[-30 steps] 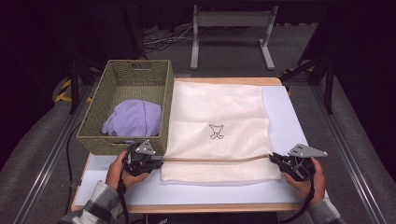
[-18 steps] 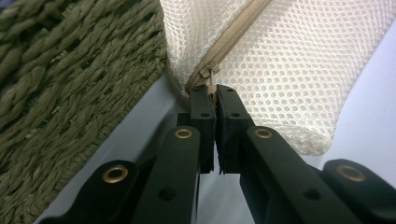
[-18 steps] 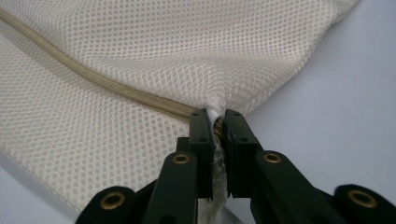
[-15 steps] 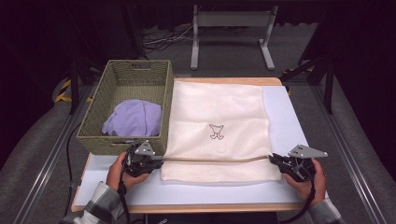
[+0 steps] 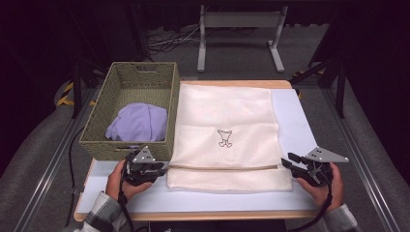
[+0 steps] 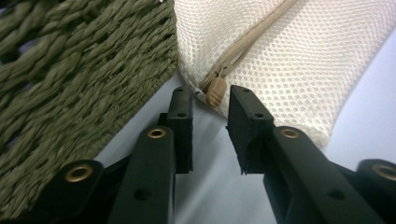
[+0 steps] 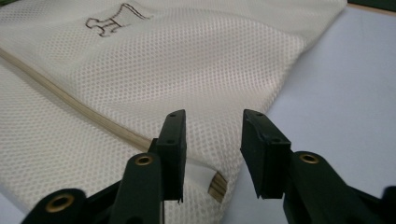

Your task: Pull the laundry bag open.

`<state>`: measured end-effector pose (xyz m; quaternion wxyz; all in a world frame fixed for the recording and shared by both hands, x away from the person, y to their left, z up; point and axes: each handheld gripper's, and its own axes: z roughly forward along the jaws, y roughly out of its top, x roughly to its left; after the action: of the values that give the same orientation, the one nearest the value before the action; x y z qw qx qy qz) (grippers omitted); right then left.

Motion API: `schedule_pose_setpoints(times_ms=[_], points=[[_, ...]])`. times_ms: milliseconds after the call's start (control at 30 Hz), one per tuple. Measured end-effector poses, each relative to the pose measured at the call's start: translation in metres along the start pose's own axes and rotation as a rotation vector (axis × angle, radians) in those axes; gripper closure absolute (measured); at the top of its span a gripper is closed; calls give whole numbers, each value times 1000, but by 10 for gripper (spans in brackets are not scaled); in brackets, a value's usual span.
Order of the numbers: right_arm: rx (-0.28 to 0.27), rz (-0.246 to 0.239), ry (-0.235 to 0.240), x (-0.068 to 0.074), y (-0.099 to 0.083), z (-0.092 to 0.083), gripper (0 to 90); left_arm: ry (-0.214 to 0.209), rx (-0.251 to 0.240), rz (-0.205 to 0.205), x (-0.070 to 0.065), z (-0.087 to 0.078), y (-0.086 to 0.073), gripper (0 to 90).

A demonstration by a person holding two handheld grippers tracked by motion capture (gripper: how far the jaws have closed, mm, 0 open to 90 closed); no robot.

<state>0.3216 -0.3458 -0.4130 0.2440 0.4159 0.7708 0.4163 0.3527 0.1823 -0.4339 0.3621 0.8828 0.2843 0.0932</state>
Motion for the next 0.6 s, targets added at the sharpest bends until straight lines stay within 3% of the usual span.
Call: schedule_pose_setpoints(times_ms=[100,233,300,400,600], points=[[-22,-32,39,6,6,1,578,30,3,2,-4,-3,-3,635],[-27,-70,92,16,14,7,553,76,-27,-23,-6,-9,-9,503],[-18,-97,121,22,18,10,535,71,-68,-46,-8,-12,-12,412],[-5,-141,179,32,25,17,534,95,-82,-51,-11,-16,-16,320],[30,-207,273,57,38,38,519,131,-113,-47,-17,-24,-22,218]])
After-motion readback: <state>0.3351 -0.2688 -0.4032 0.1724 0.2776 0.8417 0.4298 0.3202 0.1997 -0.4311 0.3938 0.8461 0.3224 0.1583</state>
